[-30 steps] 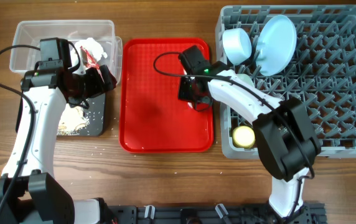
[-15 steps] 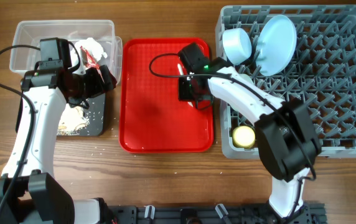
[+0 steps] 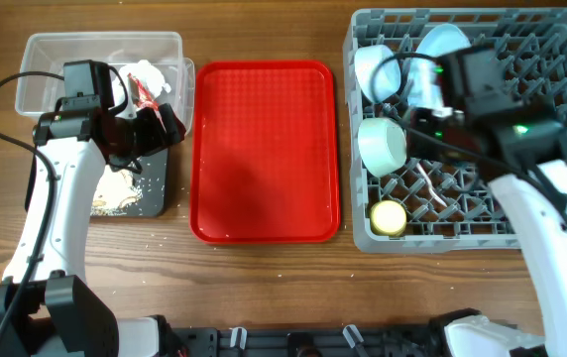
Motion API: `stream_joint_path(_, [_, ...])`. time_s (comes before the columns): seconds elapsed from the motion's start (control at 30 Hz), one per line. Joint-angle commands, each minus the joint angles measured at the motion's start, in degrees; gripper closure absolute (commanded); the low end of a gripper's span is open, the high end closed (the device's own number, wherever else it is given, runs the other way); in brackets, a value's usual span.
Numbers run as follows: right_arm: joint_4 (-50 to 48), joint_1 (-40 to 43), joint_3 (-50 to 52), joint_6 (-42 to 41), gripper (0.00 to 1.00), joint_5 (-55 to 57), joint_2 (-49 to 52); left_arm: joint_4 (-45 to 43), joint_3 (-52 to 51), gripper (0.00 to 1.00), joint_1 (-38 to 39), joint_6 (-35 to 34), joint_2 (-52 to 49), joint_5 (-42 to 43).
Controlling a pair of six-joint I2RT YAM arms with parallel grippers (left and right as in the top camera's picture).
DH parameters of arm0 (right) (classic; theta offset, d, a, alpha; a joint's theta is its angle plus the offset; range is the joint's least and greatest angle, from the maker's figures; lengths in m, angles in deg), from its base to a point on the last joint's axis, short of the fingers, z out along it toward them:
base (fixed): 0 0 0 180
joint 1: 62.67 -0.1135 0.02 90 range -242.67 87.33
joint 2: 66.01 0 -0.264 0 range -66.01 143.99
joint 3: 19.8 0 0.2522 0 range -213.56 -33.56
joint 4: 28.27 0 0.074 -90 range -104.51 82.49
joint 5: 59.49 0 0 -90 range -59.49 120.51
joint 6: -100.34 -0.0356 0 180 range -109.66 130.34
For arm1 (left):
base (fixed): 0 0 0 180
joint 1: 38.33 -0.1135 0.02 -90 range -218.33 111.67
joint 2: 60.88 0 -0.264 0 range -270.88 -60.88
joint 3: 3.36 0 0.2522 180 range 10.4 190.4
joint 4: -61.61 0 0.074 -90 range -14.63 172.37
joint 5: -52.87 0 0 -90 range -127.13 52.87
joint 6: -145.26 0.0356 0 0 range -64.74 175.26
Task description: Sort waste into correct bins and load items into the dishwasher rack
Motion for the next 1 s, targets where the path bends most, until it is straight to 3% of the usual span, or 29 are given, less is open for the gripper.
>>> stream_joint_path(0.0, [1.03, 3.39, 5.77, -1.18, 0.96, 4.74, -0.20, 0.04, 0.81, 0.00, -0.28, 0.52, 0.74, -0.35])
stream_joint_path(0.27, [-9.35, 3.96, 20.63, -0.66, 0.96, 6.56, 0.26, 0.04, 0.81, 0.00, -0.28, 0.52, 0.74, -0.35])
stream_joint_path(0.47, [-12.98, 3.96, 25.11, -0.22, 0.95, 8.00, 0.79, 0.04, 0.81, 0.00, -0.28, 0.52, 0.74, -0.35])
stream_joint_path(0.5, [-13.05, 3.96, 25.22, -0.15, 0.83, 8.00, 0.96, 0.04, 0.81, 0.00, -0.28, 0.52, 0.74, -0.35])
stream_joint_path(0.57, [-13.09, 3.96, 25.27, -0.20, 0.50, 8.00, 0.98, 0.04, 0.81, 0.00, -0.28, 0.52, 0.74, -0.35])
stream_joint_path(0.6, [-13.27, 3.96, 25.27, -0.22, 0.44, 7.98, 0.98, 0.04, 0.81, 0.00, -0.28, 0.52, 0.74, -0.35])
stream_joint_path(0.7, [-14.25, 3.96, 24.52, -0.72, 0.39, 7.74, 0.94, 0.04, 0.81, 0.00, -0.28, 0.52, 0.74, -0.35])
stream_joint_path(0.8, [-11.67, 3.93, 18.71, -0.31, 0.47, 5.84, 0.09, 0.04, 0.81, 0.00, -0.28, 0.52, 0.74, -0.35])
stream_joint_path(0.9, [-8.70, 3.93, 11.32, 4.61, 0.47, 1.97, -2.49, 0.02, 0.81, 0.00, -0.28, 0.52, 0.74, -0.35])
stream_joint_path(0.97, [-6.19, 3.93, 4.52, 8.52, 0.41, -1.92, -5.79, 0.04, 0.81, 0.00, -0.28, 0.52, 0.74, -0.35])
